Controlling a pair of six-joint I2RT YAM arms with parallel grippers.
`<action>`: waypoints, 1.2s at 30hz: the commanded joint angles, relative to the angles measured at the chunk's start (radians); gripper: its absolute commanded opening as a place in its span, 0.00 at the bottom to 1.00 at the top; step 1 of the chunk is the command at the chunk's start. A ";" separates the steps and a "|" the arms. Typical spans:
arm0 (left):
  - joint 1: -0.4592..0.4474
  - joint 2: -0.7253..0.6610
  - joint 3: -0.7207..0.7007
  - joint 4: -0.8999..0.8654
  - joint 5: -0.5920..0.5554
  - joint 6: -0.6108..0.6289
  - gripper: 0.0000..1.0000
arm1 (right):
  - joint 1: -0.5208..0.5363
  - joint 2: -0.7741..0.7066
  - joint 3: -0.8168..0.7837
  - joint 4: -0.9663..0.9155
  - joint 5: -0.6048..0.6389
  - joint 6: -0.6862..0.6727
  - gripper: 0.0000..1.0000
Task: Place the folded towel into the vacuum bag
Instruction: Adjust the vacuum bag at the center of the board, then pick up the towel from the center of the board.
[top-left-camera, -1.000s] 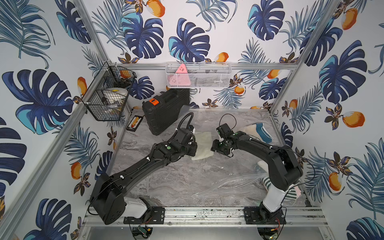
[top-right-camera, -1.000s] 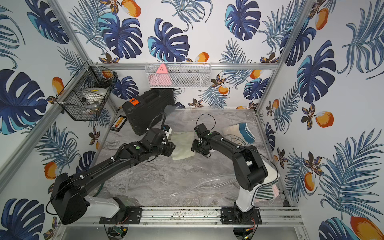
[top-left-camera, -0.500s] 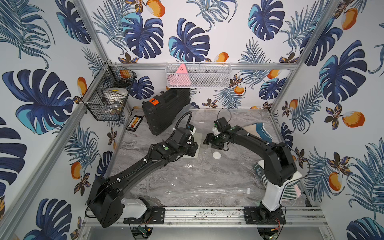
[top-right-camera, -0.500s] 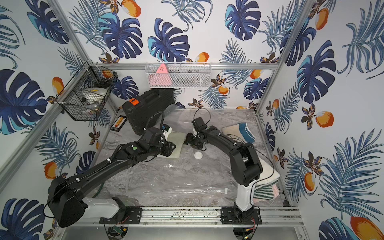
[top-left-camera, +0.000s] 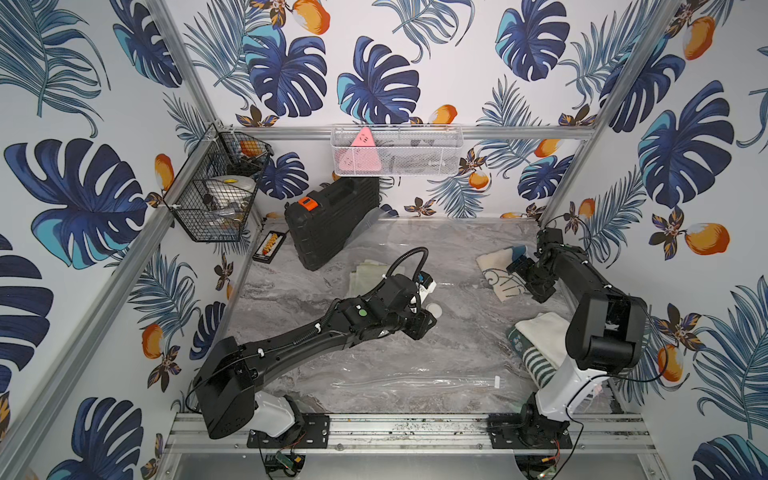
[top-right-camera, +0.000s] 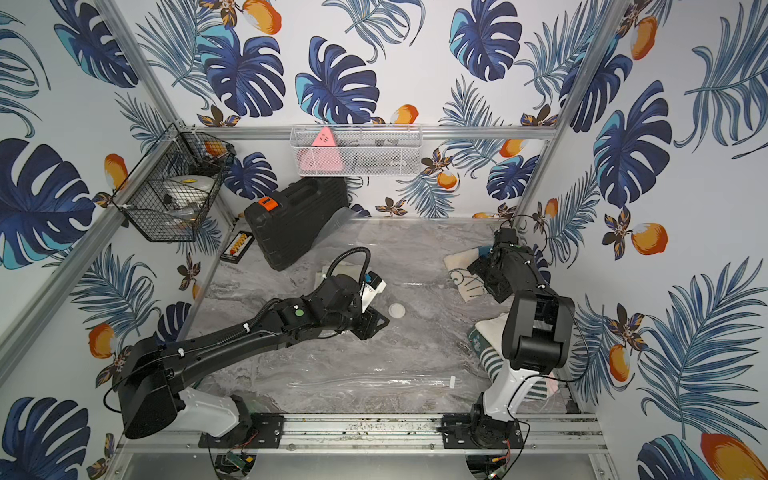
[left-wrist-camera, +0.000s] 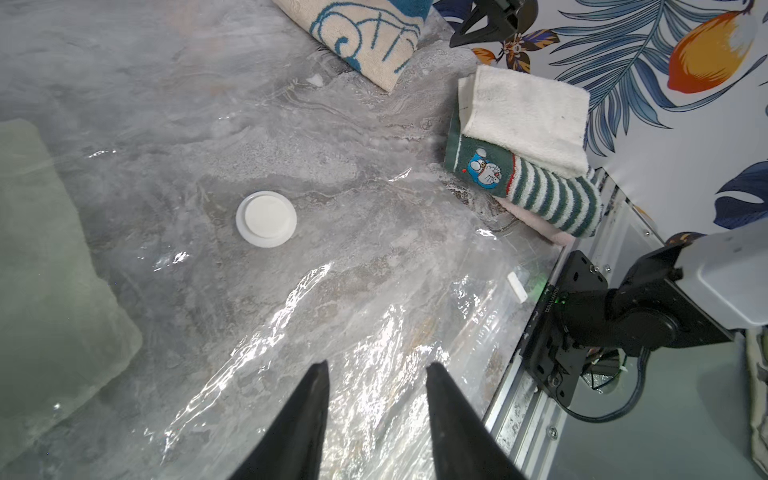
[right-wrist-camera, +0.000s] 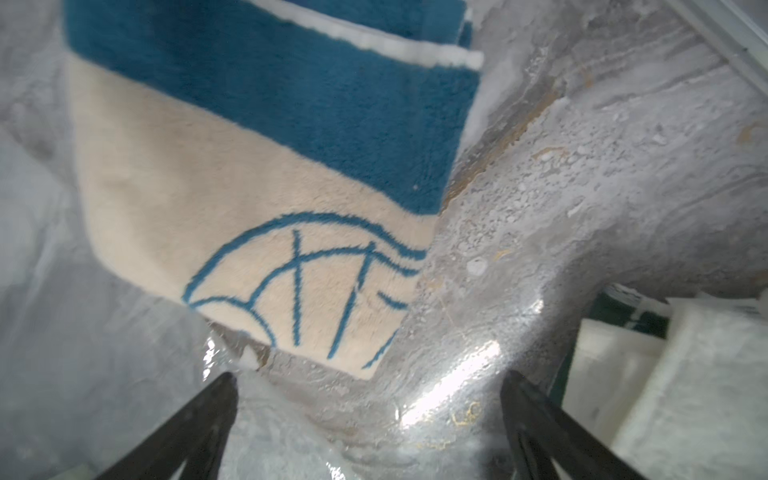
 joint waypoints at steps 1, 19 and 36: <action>0.000 -0.013 -0.002 0.022 -0.017 0.031 0.44 | -0.018 0.042 0.019 0.018 0.002 0.030 0.98; 0.010 -0.056 -0.001 -0.026 -0.058 0.045 0.44 | -0.036 0.250 0.048 0.200 -0.129 0.086 0.33; 0.295 -0.236 -0.046 -0.106 -0.083 -0.054 0.44 | 0.428 -0.306 0.009 0.018 -0.390 -0.120 0.04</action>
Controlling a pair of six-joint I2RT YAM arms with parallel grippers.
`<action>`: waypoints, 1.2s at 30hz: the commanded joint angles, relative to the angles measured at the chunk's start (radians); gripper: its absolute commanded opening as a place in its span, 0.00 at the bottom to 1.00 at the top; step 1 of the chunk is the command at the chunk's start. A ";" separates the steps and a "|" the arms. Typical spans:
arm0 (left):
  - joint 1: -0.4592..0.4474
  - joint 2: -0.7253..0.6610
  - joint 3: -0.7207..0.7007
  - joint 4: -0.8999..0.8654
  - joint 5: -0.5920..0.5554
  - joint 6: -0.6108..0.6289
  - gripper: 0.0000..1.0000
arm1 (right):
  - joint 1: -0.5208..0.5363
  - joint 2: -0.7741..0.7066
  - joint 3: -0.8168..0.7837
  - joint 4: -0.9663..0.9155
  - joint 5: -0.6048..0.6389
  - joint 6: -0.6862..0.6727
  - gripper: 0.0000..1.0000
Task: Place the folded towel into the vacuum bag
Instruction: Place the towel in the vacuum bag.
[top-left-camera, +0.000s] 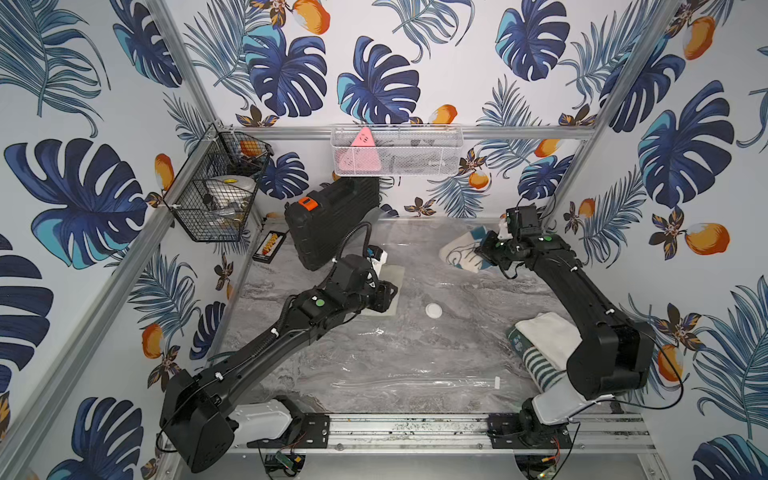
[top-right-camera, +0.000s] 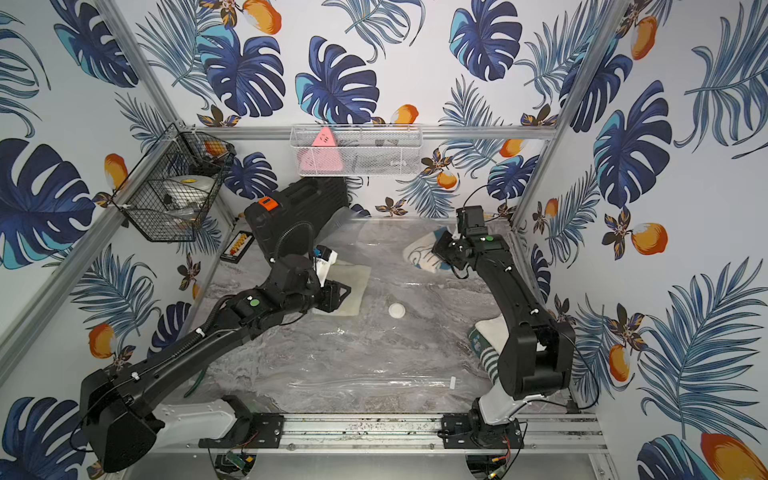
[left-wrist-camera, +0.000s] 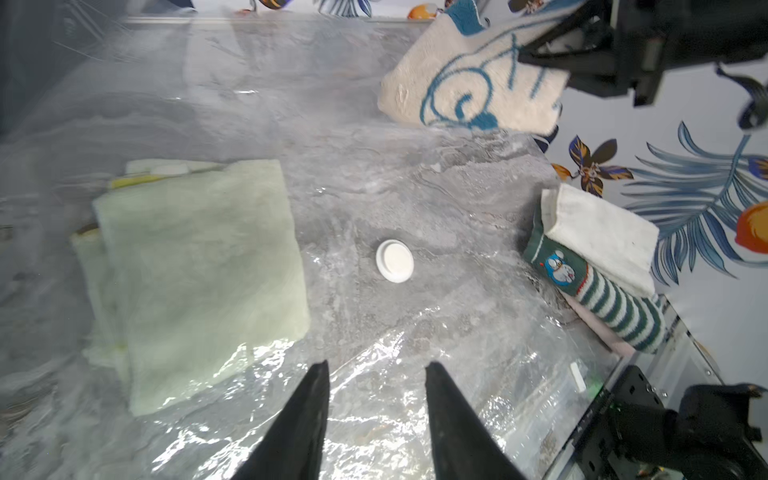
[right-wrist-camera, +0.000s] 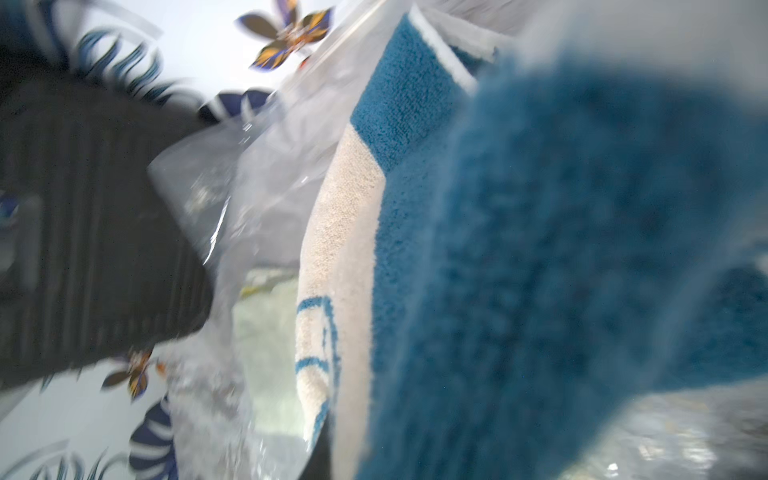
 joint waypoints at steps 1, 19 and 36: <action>0.025 -0.036 0.006 -0.041 -0.031 -0.011 0.44 | 0.091 -0.087 -0.089 -0.084 -0.203 -0.081 0.04; -0.223 0.085 -0.131 0.087 0.086 -0.217 0.63 | 0.090 -0.243 -0.566 -0.142 -0.192 -0.100 0.80; -0.223 0.517 -0.003 0.242 0.079 -0.117 0.26 | 0.059 -0.273 -0.822 0.207 -0.287 0.098 0.75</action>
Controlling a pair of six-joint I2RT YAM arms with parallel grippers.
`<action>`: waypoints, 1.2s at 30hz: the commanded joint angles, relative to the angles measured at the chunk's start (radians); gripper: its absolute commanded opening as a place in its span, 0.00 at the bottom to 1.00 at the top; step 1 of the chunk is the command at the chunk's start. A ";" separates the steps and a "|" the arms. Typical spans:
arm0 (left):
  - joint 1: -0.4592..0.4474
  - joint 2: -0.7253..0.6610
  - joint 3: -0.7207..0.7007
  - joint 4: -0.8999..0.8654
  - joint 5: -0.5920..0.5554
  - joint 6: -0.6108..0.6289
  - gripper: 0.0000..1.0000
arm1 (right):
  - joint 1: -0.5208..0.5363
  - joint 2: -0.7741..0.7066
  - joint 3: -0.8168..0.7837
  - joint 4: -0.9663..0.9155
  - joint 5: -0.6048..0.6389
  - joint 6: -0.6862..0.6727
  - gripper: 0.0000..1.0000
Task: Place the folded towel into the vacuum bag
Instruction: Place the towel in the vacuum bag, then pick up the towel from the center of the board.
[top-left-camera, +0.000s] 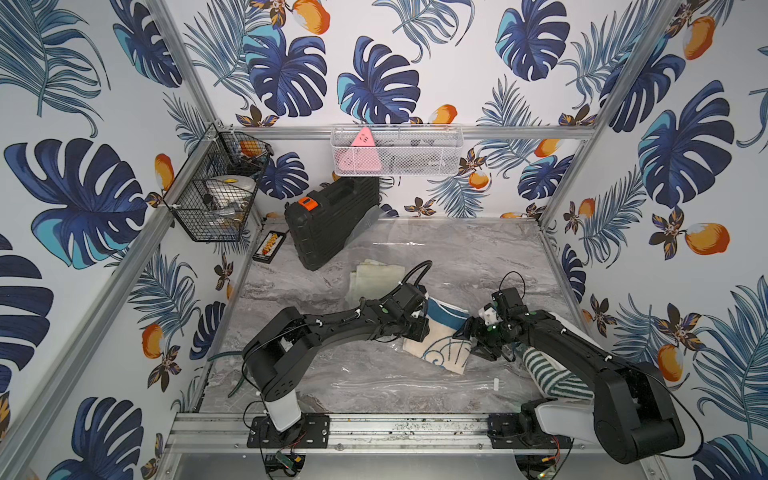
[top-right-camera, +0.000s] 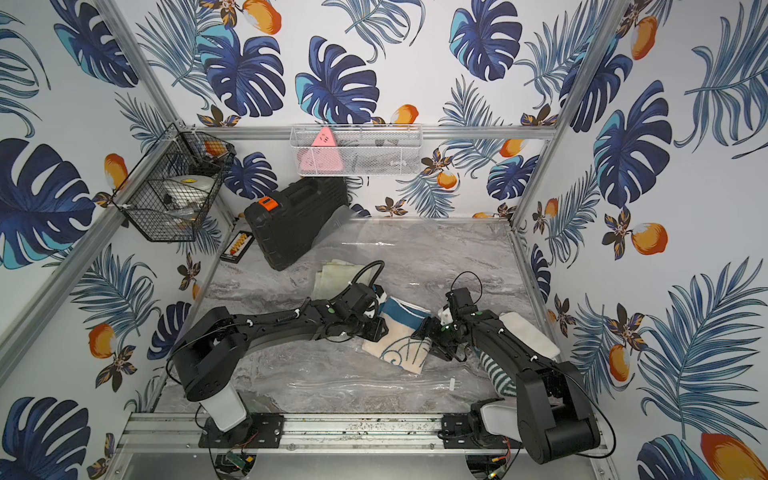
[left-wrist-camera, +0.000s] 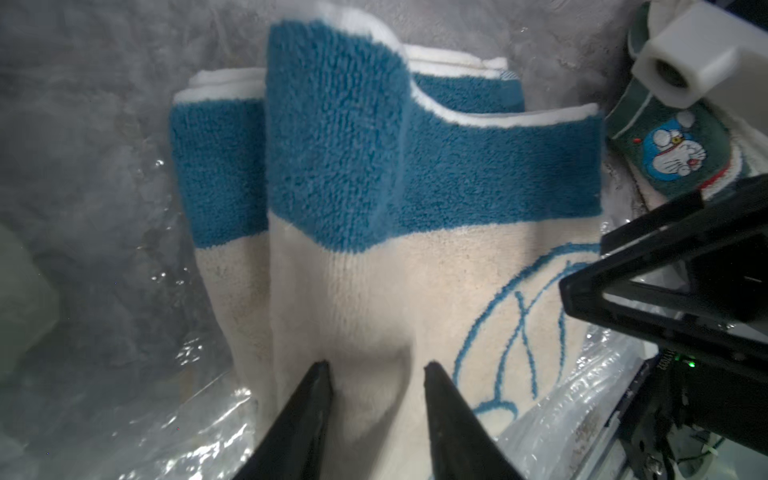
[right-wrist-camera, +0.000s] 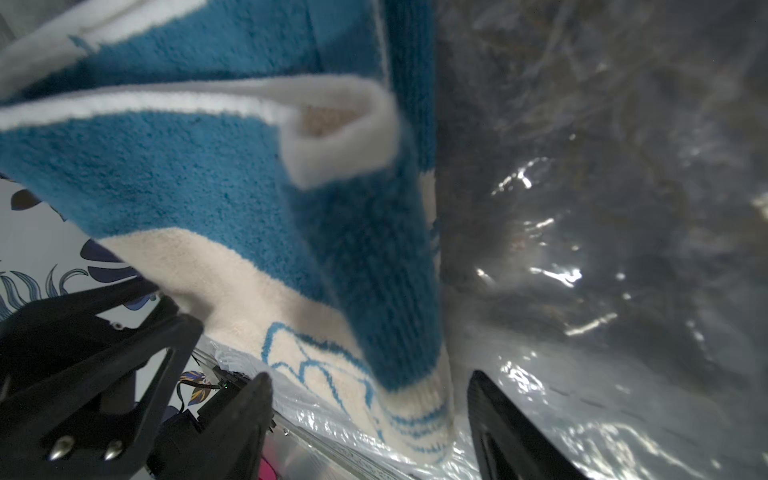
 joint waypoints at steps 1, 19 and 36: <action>0.006 -0.012 -0.008 0.066 0.022 -0.001 0.13 | 0.004 0.013 -0.005 0.058 -0.001 0.016 0.75; 0.144 -0.106 -0.209 0.110 0.032 -0.093 0.05 | 0.042 0.046 0.023 0.085 0.021 0.020 0.77; 0.020 -0.123 -0.018 0.014 0.017 0.018 0.26 | 0.184 0.119 -0.127 0.505 0.103 0.335 0.65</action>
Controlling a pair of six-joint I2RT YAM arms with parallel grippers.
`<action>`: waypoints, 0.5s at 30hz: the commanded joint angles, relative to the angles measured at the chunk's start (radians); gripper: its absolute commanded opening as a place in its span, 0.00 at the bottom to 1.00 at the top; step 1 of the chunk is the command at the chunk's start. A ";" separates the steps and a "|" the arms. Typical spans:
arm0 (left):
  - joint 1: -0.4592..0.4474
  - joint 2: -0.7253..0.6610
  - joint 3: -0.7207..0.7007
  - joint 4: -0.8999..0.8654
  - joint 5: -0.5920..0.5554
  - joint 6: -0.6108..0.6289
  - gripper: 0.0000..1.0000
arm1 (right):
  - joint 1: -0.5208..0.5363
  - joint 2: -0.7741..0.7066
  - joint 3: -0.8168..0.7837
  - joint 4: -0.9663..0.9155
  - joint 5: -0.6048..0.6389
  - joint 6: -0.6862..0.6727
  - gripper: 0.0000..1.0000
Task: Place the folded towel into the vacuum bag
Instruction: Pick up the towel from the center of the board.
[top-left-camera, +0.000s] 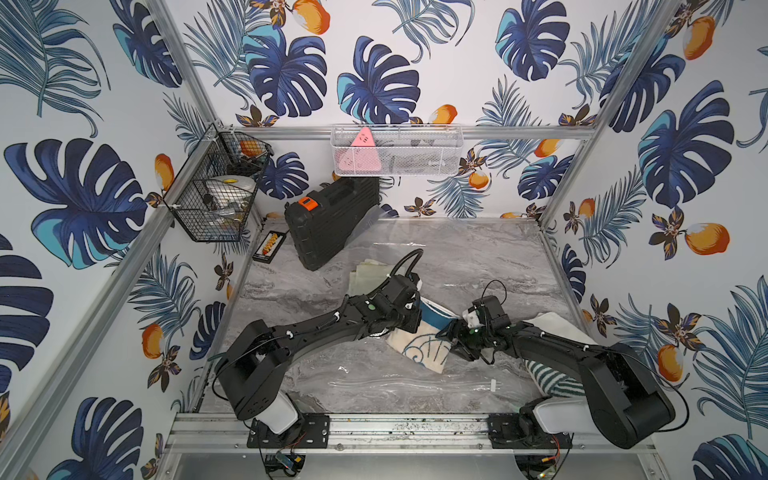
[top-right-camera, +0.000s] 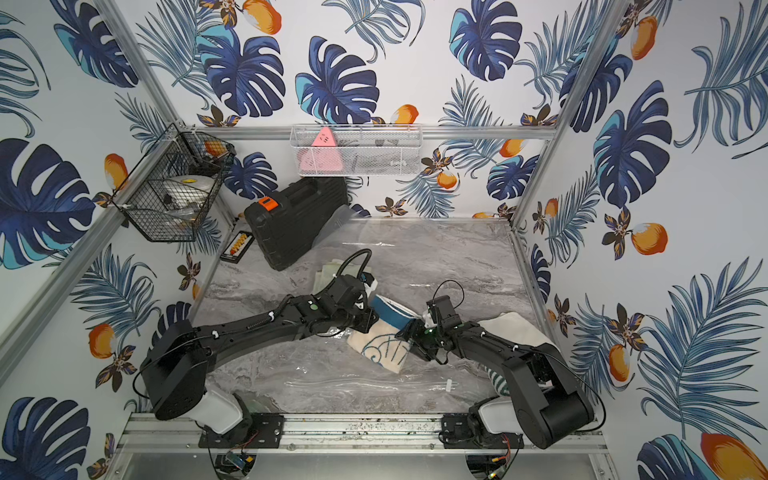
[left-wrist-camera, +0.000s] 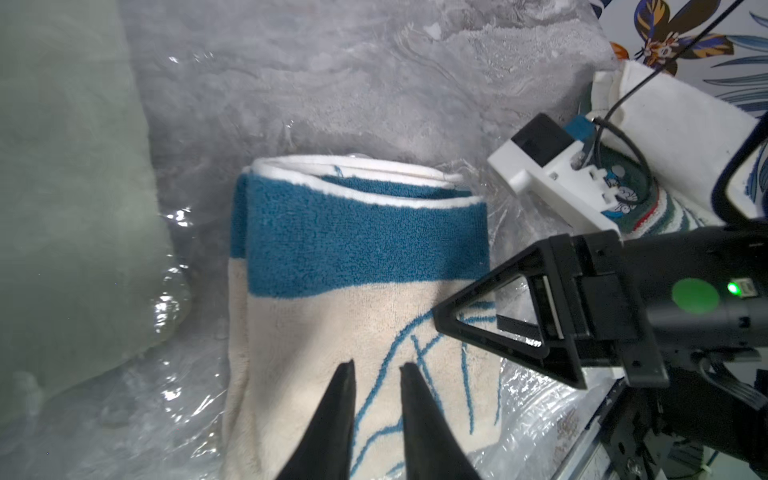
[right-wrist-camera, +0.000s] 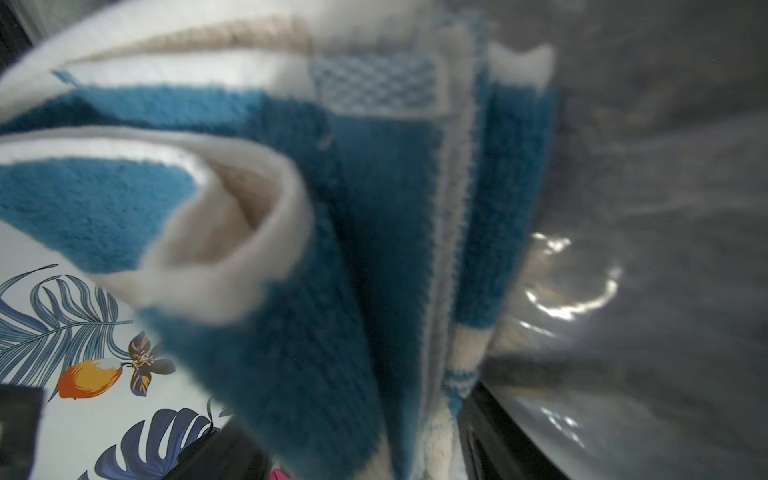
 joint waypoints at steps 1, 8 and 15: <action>-0.001 0.046 -0.017 0.083 0.092 -0.009 0.26 | 0.007 0.035 -0.013 0.085 0.070 0.046 0.61; 0.000 0.106 -0.102 0.146 0.114 -0.085 0.23 | 0.004 0.096 0.158 -0.106 0.105 -0.115 0.25; -0.088 0.103 -0.201 0.325 0.196 -0.242 0.23 | 0.002 0.267 0.469 -0.461 0.187 -0.377 0.20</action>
